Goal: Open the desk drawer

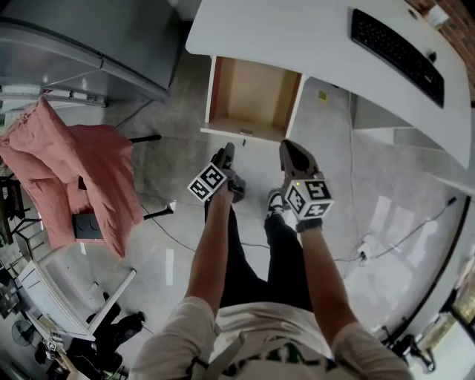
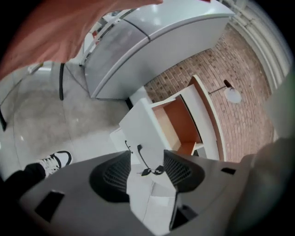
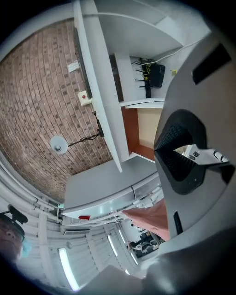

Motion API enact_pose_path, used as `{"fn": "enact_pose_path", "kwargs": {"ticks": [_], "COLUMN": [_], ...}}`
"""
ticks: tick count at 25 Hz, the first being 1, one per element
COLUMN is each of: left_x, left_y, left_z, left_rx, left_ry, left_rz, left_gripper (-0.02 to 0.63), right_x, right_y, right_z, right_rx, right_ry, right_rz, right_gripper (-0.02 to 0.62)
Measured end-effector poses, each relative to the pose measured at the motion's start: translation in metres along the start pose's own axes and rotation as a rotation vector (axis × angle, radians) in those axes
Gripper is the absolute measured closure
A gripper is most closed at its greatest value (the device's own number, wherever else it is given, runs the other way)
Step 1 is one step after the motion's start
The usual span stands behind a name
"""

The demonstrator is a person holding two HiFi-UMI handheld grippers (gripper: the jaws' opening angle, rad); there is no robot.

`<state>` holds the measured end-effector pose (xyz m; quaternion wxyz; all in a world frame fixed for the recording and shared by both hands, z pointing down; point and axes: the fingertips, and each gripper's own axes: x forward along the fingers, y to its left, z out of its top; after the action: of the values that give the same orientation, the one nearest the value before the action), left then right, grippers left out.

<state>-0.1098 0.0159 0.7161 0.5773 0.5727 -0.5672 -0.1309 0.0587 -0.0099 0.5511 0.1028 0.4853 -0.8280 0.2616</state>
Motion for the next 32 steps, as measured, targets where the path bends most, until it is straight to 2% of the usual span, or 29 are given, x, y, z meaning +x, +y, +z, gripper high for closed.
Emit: {"fn": "enact_pose_path", "kwargs": {"ticks": [9, 11, 13, 20, 23, 26, 29, 32], "left_x": [-0.082, -0.097, -0.113, -0.16, -0.181, -0.202, -0.22, -0.233], "left_y": [-0.105, -0.14, -0.175, -0.289, -0.329, -0.367, -0.391, -0.403], "left_z": [0.041, 0.049, 0.056, 0.093, 0.105, 0.112, 0.118, 0.117], "left_rx": [0.443, 0.514, 0.551, 0.764, 0.817, 0.85, 0.9, 0.999], "left_ry": [0.09, 0.102, 0.099, 0.002, -0.059, -0.123, -0.181, -0.213], "left_rz": [0.034, -0.003, -0.054, -0.141, -0.182, -0.216, -0.215, -0.177], "left_gripper": [0.402, 0.402, 0.402, 0.428, 0.448, 0.47, 0.499, 0.523], "right_x": [-0.054, -0.064, -0.075, -0.105, -0.117, -0.128, -0.136, -0.143], "right_y": [0.01, 0.019, 0.032, 0.063, 0.078, 0.092, 0.098, 0.096], "right_z": [0.069, 0.087, 0.103, 0.173, 0.2, 0.228, 0.251, 0.263], "right_rx": [-0.028, -0.029, -0.032, -0.103, -0.088, -0.134, -0.187, -0.21], "right_ry": [-0.018, -0.029, -0.046, -0.117, -0.157, -0.203, -0.245, -0.269], "right_rz": [-0.051, -0.047, -0.028, -0.008, 0.028, 0.058, 0.058, 0.038], "right_gripper": [0.594, 0.594, 0.594, 0.594, 0.594, 0.594, 0.594, 0.594]}}
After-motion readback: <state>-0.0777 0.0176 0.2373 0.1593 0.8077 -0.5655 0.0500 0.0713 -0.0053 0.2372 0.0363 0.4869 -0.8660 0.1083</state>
